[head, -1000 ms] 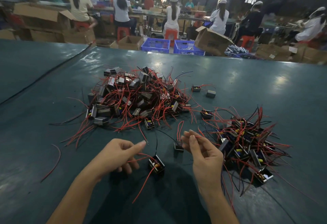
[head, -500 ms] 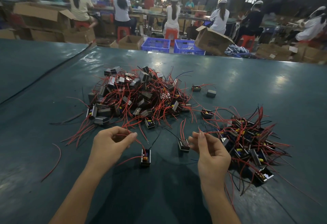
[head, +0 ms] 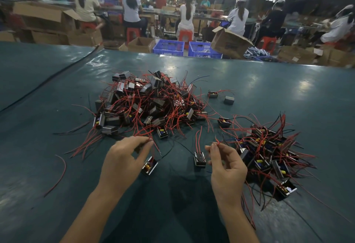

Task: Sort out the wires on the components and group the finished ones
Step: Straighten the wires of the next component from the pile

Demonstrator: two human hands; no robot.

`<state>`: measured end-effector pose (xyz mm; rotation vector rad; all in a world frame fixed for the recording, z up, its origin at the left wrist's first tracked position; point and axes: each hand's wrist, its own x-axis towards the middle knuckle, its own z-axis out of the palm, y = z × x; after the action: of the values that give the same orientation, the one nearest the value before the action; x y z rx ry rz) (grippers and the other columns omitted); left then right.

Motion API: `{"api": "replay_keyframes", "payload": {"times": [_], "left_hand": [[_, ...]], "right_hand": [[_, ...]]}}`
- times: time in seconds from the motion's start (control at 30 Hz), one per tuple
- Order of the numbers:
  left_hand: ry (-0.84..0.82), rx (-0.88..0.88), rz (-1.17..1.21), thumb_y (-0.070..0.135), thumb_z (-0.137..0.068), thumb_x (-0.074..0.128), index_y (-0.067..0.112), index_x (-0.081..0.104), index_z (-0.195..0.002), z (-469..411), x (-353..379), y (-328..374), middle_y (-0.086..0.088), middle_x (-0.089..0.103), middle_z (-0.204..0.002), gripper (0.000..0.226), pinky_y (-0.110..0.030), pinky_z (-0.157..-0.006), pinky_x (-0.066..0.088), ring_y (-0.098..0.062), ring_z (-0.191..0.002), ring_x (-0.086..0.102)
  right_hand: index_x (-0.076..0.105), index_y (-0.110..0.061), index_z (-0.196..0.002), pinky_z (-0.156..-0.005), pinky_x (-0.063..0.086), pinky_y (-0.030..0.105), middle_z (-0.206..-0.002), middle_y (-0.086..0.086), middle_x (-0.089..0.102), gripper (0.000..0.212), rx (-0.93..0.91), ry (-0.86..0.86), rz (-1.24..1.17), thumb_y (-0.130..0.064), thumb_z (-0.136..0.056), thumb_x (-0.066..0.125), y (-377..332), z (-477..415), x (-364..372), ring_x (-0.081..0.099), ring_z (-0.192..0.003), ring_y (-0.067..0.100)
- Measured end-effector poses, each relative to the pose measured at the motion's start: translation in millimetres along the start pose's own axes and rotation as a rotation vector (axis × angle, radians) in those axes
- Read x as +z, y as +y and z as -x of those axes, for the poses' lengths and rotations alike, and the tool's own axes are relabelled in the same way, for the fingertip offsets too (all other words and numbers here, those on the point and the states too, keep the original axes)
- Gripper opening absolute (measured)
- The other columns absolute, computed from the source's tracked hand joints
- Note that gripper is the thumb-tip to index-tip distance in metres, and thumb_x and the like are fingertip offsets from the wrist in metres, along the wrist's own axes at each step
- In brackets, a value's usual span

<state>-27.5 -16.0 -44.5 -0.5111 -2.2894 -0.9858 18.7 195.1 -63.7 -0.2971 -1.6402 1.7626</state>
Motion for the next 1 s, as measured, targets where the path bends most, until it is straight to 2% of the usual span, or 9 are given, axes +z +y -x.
{"api": "replay_keyframes", "payload": {"times": [0.1,0.17,0.33,0.47,0.6,0.7,0.8,0.9,1.0], "left_hand": [[-0.114,-0.166,0.233,0.025,-0.089,0.065,0.019,0.07,-0.084,-0.1,-1.0,1.9,0.013,0.07,-0.071,0.009,-0.039,-0.062,0.054,-0.011,-0.061,0.066],[-0.224,-0.232,0.317,0.042,-0.088,0.062,0.028,0.068,-0.083,-0.9,-4.5,-1.5,0.013,0.071,-0.073,0.016,-0.039,-0.064,0.055,-0.01,-0.061,0.067],[-0.457,-0.326,0.035,0.082,-0.069,0.056,0.036,0.071,-0.071,-4.3,-19.8,-19.2,0.013,0.064,-0.056,0.048,-0.032,-0.057,0.051,-0.004,-0.051,0.056],[-0.648,-0.535,0.286,0.048,-0.078,0.071,0.024,0.072,-0.084,-9.7,-29.5,-20.0,-0.006,0.068,-0.055,0.025,-0.027,-0.054,0.045,-0.013,-0.045,0.055],[-0.513,-0.532,0.201,0.028,-0.083,0.076,0.027,0.07,-0.083,-9.1,-28.9,-24.2,-0.001,0.069,-0.059,0.007,-0.033,-0.062,0.052,-0.014,-0.052,0.059],[-0.419,-0.446,-0.032,0.031,-0.08,0.077,0.037,0.067,-0.078,-6.2,-27.9,-27.3,0.017,0.068,-0.063,0.011,-0.035,-0.072,0.055,-0.004,-0.063,0.064],[-0.373,-0.379,-0.017,0.017,-0.082,0.07,0.037,0.07,-0.085,-4.6,-24.6,-26.2,0.021,0.069,-0.071,0.02,-0.029,-0.075,0.055,0.004,-0.071,0.064],[-0.31,-0.392,0.094,0.003,-0.093,0.055,0.017,0.072,-0.108,-3.7,-13.0,-20.3,0.017,0.071,-0.082,0.027,-0.009,-0.067,0.05,0.004,-0.075,0.067],[-0.29,-0.415,0.149,0.001,-0.099,0.045,0.007,0.063,-0.124,-1.3,1.1,-11.2,0.009,0.069,-0.093,0.032,-0.007,-0.065,0.05,0.008,-0.079,0.066]], "right_hand": [[0.068,-0.016,-0.092,-0.066,0.055,0.018,-0.085,-0.004,0.075,0.007,0.002,0.006,0.006,-0.011,-0.091,0.065,0.7,-0.5,0.4,0.07,-0.075,0.008],[0.068,-0.016,-0.092,-0.067,0.056,0.02,-0.086,-0.003,0.075,0.007,0.006,0.01,0.012,-0.01,-0.091,0.065,0.9,-0.6,0.6,0.07,-0.077,0.008],[0.068,-0.015,-0.093,-0.067,0.055,0.016,-0.086,-0.004,0.075,0.008,0.01,0.008,0.015,-0.008,-0.091,0.064,0.6,-0.9,0.8,0.07,-0.077,0.007],[0.068,-0.018,-0.091,-0.069,0.057,0.022,-0.085,0.001,0.074,0.009,0.029,0.01,0.027,-0.01,-0.091,0.064,1.4,0.2,0.6,0.07,-0.078,0.011],[0.067,-0.017,-0.091,-0.068,0.057,0.02,-0.086,0.0,0.074,0.01,0.025,0.002,0.024,-0.008,-0.092,0.064,0.5,0.5,0.7,0.071,-0.079,0.009],[0.067,-0.018,-0.09,-0.066,0.055,0.017,-0.086,-0.002,0.074,0.011,0.023,-0.005,0.023,-0.008,-0.092,0.063,-0.1,0.1,0.7,0.07,-0.076,0.007],[0.067,-0.017,-0.091,-0.065,0.055,0.017,-0.085,-0.001,0.074,0.01,0.02,-0.003,0.023,-0.008,-0.092,0.063,0.8,-0.1,0.7,0.07,-0.076,0.007],[0.067,-0.017,-0.092,-0.064,0.054,0.016,-0.085,-0.003,0.074,0.008,0.018,-0.004,0.033,-0.01,-0.091,0.064,1.3,-0.3,0.8,0.069,-0.074,0.006],[0.067,-0.016,-0.092,-0.062,0.053,0.015,-0.083,0.001,0.074,0.007,0.013,-0.002,0.032,-0.01,-0.091,0.064,1.7,-0.4,1.2,0.07,-0.075,0.005]]}}
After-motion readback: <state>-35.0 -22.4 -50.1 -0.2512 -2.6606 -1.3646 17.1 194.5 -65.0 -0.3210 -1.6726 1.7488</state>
